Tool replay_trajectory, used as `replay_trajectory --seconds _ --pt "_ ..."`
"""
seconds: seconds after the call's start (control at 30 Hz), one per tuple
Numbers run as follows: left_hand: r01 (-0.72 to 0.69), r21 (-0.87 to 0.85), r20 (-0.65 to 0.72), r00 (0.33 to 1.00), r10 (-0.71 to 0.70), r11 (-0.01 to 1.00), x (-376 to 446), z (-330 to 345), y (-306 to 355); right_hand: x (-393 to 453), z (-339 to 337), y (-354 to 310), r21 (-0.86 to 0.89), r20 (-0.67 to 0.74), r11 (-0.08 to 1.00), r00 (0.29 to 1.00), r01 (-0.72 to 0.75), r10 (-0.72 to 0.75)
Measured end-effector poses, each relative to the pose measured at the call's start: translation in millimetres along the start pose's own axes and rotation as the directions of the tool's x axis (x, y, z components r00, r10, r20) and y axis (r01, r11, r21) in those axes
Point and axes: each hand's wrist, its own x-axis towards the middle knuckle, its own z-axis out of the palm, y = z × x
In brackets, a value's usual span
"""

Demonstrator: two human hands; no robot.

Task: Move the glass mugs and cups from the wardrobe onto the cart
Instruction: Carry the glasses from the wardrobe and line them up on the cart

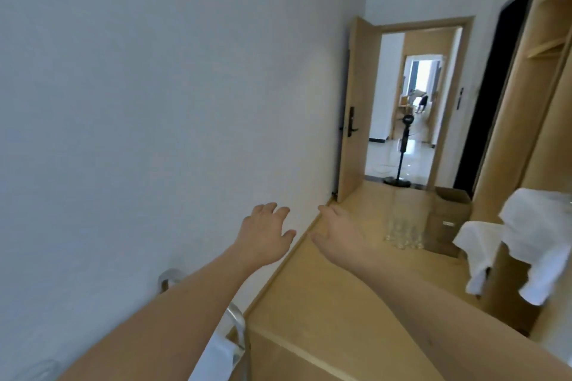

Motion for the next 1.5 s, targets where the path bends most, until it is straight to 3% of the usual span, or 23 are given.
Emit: replay_trajectory --seconds 0.2,0.53,1.17,1.37,1.5 --pt "-0.179 -0.086 0.047 0.982 0.184 0.980 36.5 14.7 25.2 -15.2 -21.9 32.9 -0.085 -0.083 0.968 0.970 -0.236 0.230" --pt "-0.363 -0.207 0.077 0.920 0.385 0.909 99.9 57.8 66.1 -8.6 -16.4 92.7 -0.100 -0.163 0.914 0.913 -0.393 0.375" --pt "-0.397 -0.232 0.104 0.898 0.428 0.888 317.8 155.2 161.5 143.5 -23.2 277.8 -0.076 -0.160 0.903 0.899 -0.423 0.408" --pt "-0.427 -0.207 0.184 0.867 0.463 0.880 373.5 195.8 181.4 185.1 -17.7 330.1 -0.090 -0.149 0.872 0.872 -0.482 0.467" --pt "-0.447 -0.281 0.183 0.844 0.505 0.849 427.9 225.5 193.4 220.3 -8.1 361.8 -0.112 -0.163 0.837 0.841 -0.535 0.515"
